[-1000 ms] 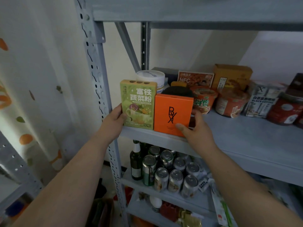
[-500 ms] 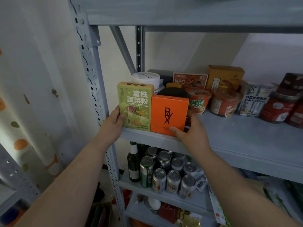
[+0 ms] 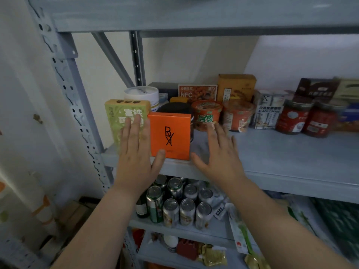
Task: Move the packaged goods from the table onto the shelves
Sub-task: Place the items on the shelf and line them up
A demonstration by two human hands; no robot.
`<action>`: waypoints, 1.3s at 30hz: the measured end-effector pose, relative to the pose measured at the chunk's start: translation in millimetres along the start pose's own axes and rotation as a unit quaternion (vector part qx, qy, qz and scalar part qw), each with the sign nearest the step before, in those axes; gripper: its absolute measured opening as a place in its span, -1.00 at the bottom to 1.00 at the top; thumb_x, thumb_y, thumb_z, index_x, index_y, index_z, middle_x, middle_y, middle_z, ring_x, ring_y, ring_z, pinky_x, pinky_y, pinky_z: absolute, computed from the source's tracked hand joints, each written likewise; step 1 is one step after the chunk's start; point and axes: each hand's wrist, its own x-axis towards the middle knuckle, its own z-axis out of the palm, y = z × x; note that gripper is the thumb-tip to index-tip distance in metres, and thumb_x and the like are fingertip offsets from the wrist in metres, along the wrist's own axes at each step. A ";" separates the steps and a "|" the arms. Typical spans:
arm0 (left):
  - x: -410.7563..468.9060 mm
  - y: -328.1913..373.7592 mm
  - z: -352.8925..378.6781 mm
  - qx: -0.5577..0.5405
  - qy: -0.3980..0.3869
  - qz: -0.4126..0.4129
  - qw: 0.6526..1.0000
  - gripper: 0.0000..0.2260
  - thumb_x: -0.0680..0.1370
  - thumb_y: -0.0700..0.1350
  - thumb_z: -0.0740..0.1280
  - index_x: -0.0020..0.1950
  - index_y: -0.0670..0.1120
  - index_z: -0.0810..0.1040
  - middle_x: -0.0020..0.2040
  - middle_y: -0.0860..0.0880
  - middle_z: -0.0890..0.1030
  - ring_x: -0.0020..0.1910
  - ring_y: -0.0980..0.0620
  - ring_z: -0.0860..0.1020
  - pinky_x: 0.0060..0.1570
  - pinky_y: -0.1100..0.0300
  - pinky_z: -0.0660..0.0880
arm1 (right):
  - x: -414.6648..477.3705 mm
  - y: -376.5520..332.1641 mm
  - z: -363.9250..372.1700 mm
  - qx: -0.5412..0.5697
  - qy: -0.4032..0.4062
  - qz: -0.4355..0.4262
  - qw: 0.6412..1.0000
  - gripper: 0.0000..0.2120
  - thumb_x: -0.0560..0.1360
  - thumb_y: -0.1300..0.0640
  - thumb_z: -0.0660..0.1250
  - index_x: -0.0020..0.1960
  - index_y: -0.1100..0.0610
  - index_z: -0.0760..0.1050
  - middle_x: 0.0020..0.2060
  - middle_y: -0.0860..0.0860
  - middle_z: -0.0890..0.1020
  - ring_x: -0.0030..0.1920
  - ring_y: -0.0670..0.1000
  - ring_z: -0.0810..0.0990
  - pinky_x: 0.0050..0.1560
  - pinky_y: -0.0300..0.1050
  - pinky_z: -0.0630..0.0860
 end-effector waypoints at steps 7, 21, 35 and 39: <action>18.9 89.3 36.2 0.009 -0.015 0.104 0.994 -0.35 0.64 0.09 0.20 0.62 -0.22 0.12 0.62 -0.25 0.10 0.61 -0.29 0.02 0.51 -0.31 0.12 | -22.6 76.2 -40.8 -0.092 0.016 0.010 0.996 -0.12 0.50 -0.36 0.06 0.64 0.13 -0.02 0.60 0.21 0.13 0.62 0.23 0.00 0.54 0.34 0.05; 49.2 337.4 145.7 -0.103 -0.117 0.198 0.968 -0.32 0.64 0.18 0.10 0.65 -0.15 0.05 0.64 -0.19 0.07 0.63 -0.23 -0.01 0.50 -0.32 0.15 | -111.8 295.0 -174.9 -0.174 0.024 0.104 0.979 -0.12 0.48 -0.34 0.02 0.65 0.12 -0.03 0.61 0.22 0.08 0.62 0.21 -0.02 0.54 0.25 -0.09; 65.7 633.1 208.8 -0.202 -0.162 0.269 0.928 -0.32 0.64 0.24 0.04 0.66 -0.10 0.05 0.65 -0.13 0.09 0.63 -0.18 -0.02 0.56 -0.17 0.02 | -229.2 500.9 -329.8 -0.247 0.065 0.157 0.954 -0.21 0.54 -0.25 0.13 0.63 0.14 0.08 0.58 0.25 0.18 0.60 0.27 0.06 0.52 0.35 0.02; 64.7 710.7 214.0 -0.241 -0.178 0.297 0.907 -0.32 0.63 0.24 0.05 0.66 -0.06 -0.01 0.65 -0.12 0.05 0.63 -0.17 -0.06 0.56 -0.20 0.01 | -267.4 536.9 -368.6 -0.268 0.080 0.211 0.937 -0.20 0.50 -0.25 0.13 0.62 0.14 0.10 0.58 0.23 0.20 0.60 0.25 0.07 0.52 0.37 0.07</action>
